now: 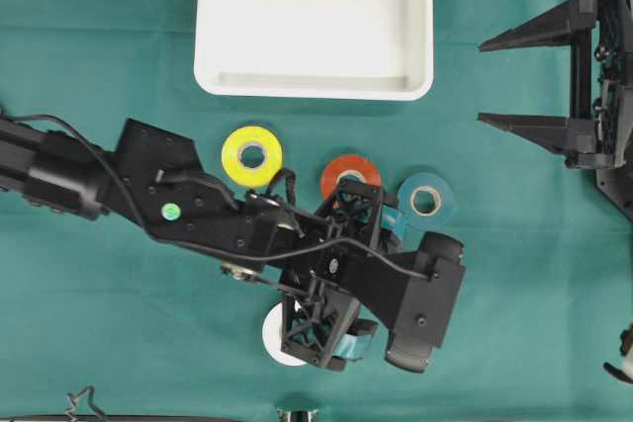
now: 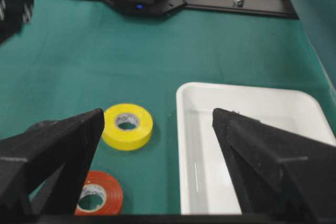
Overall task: Pick up the tape from a random location and place it into the white case.
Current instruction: 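Move the left gripper over the blue tape roll and lower it, then close the left gripper on the blue tape roll's rim, then lift the blue tape roll and carry it over the white tray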
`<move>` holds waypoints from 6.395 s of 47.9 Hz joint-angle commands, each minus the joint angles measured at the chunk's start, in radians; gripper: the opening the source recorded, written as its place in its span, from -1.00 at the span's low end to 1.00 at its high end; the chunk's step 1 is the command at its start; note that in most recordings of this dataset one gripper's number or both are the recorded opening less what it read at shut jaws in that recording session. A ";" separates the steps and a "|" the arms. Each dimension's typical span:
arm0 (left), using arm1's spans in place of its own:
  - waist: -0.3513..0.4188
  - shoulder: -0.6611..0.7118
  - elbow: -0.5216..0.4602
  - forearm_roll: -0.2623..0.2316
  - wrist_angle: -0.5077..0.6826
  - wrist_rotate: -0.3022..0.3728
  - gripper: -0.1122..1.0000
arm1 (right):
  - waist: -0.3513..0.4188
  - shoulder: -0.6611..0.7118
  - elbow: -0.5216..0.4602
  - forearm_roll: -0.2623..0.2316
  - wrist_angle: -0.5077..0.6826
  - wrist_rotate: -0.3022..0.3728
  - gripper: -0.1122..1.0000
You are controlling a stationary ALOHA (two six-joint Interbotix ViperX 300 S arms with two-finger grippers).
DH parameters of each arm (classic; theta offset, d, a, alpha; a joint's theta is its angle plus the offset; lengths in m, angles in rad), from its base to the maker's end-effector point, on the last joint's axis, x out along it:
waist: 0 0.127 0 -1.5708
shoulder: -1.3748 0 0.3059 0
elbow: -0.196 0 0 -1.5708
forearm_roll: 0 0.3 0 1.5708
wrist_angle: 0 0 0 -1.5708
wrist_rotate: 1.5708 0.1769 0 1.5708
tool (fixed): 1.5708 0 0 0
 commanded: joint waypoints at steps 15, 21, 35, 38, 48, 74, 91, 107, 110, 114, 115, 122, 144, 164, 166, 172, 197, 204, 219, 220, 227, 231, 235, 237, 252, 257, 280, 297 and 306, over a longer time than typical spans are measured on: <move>-0.003 0.021 0.072 0.002 -0.132 0.000 0.98 | 0.000 0.005 -0.028 -0.002 -0.005 -0.002 0.85; -0.003 0.041 0.087 0.005 -0.144 0.000 0.98 | 0.000 0.008 -0.028 -0.002 -0.002 -0.002 0.85; -0.002 0.110 0.089 0.009 -0.172 0.005 0.98 | 0.000 0.009 -0.026 -0.002 0.002 -0.002 0.85; 0.000 0.124 0.095 0.008 -0.187 0.008 0.98 | 0.000 0.011 -0.025 -0.002 0.005 -0.002 0.85; 0.005 0.170 0.121 0.009 -0.230 0.008 0.98 | -0.002 0.011 -0.026 -0.002 0.026 -0.002 0.85; 0.006 0.252 0.118 0.011 -0.291 0.071 0.98 | -0.002 0.011 -0.025 -0.002 0.034 -0.006 0.85; 0.008 0.252 0.118 0.009 -0.290 0.066 0.80 | -0.002 0.015 -0.025 -0.002 0.034 -0.006 0.85; 0.008 0.247 0.120 0.009 -0.285 0.066 -0.34 | -0.002 0.018 -0.025 -0.002 0.034 -0.006 0.85; 0.006 0.247 0.120 0.008 -0.285 0.066 -0.34 | -0.002 0.018 -0.023 -0.002 0.034 -0.005 0.85; 0.006 0.247 0.120 0.008 -0.284 0.066 -0.34 | -0.002 0.018 -0.025 -0.002 0.034 -0.005 0.85; 0.008 0.245 0.118 0.008 -0.284 0.066 -0.34 | -0.002 0.018 -0.023 -0.002 0.034 -0.005 0.85; 0.006 0.239 0.120 0.006 -0.284 0.066 -0.34 | -0.002 0.018 -0.023 -0.002 0.034 -0.005 0.85; 0.003 0.156 0.110 0.006 -0.245 0.066 -0.34 | -0.002 0.018 -0.028 -0.002 0.034 -0.005 0.85; -0.012 -0.014 0.058 0.006 -0.141 0.067 -0.34 | -0.002 0.017 -0.029 0.000 0.040 -0.005 0.85; -0.011 -0.031 0.046 0.006 -0.117 0.069 -0.35 | -0.002 0.017 -0.029 -0.002 0.040 -0.005 0.85; -0.012 -0.052 0.006 0.006 -0.035 0.069 -0.35 | -0.002 0.017 -0.029 -0.002 0.046 -0.005 0.85; -0.018 -0.107 -0.189 0.011 0.184 0.069 -0.35 | -0.002 0.014 -0.032 -0.002 0.057 -0.005 0.85; -0.018 -0.112 -0.195 0.012 0.187 0.069 -0.34 | -0.002 0.014 -0.032 0.000 0.057 -0.006 0.85; -0.018 -0.115 -0.189 0.014 0.187 0.069 -0.35 | -0.002 0.015 -0.032 -0.002 0.057 -0.006 0.85; -0.017 -0.115 -0.189 0.014 0.189 0.069 -0.35 | -0.002 0.015 -0.032 -0.002 0.057 -0.006 0.85; -0.017 -0.117 -0.189 0.014 0.189 0.067 -0.34 | -0.002 0.015 -0.032 -0.002 0.057 -0.006 0.85; -0.018 -0.117 -0.187 0.014 0.192 0.067 -0.34 | -0.002 0.015 -0.032 -0.002 0.057 -0.006 0.85; -0.018 -0.117 -0.187 0.014 0.192 0.067 -0.35 | -0.002 0.015 -0.032 -0.002 0.057 -0.006 0.85; -0.018 -0.117 -0.187 0.014 0.192 0.067 -0.35 | -0.002 0.015 -0.032 -0.002 0.057 -0.006 0.85; -0.012 -0.118 -0.184 0.015 0.195 0.067 -0.34 | -0.002 0.015 -0.032 -0.002 0.060 -0.008 0.85; 0.006 -0.123 -0.173 0.015 0.195 0.069 -0.35 | -0.002 0.017 -0.031 -0.005 0.061 -0.008 0.85; 0.252 -0.184 0.009 0.014 0.129 0.071 -0.35 | -0.002 0.018 -0.031 -0.011 0.063 -0.008 0.85; 0.425 -0.209 0.103 0.015 0.106 0.071 -0.35 | -0.002 0.018 -0.031 -0.017 0.063 -0.008 0.85; 0.512 -0.210 0.114 0.014 0.104 0.074 -0.35 | -0.002 0.018 -0.029 -0.018 0.063 -0.006 0.85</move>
